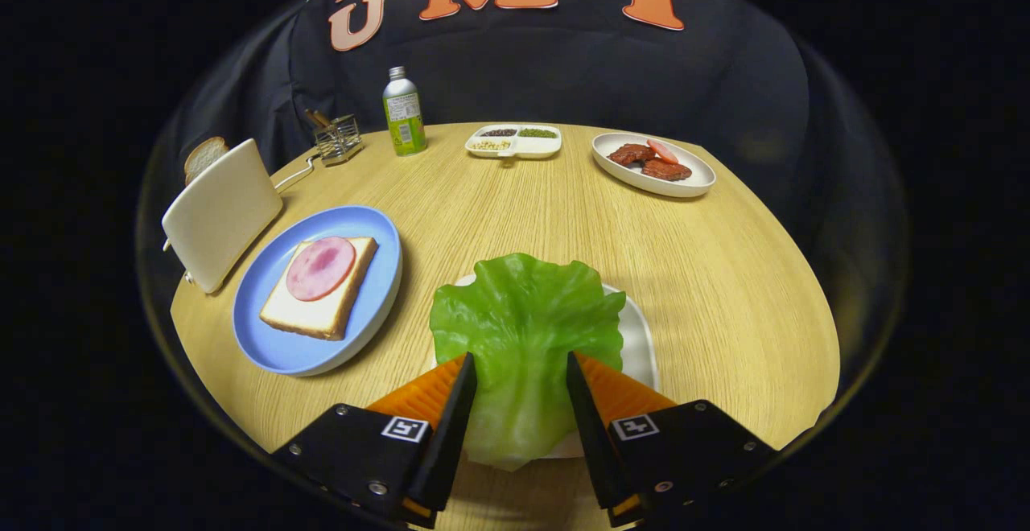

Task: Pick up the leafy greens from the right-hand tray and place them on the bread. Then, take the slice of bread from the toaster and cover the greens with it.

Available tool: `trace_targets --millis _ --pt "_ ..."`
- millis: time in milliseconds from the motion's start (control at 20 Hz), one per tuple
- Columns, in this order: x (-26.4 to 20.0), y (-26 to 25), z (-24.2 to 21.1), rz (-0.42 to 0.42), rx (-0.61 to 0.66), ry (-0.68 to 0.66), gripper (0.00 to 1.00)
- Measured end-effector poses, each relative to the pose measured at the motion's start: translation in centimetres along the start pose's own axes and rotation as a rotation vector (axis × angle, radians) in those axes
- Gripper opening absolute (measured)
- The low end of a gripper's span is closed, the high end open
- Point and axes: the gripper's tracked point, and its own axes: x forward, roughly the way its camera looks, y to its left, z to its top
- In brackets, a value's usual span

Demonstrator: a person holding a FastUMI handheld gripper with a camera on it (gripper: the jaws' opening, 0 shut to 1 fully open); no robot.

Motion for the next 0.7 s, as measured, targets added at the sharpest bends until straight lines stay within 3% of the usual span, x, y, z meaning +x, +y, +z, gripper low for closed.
trace_targets --millis 550,700 --pt "-1.2 -0.5 0.6 -0.039 0.044 -0.015 0.04" --pt "-2.0 -0.4 1.3 -0.049 0.001 -0.030 0.04"
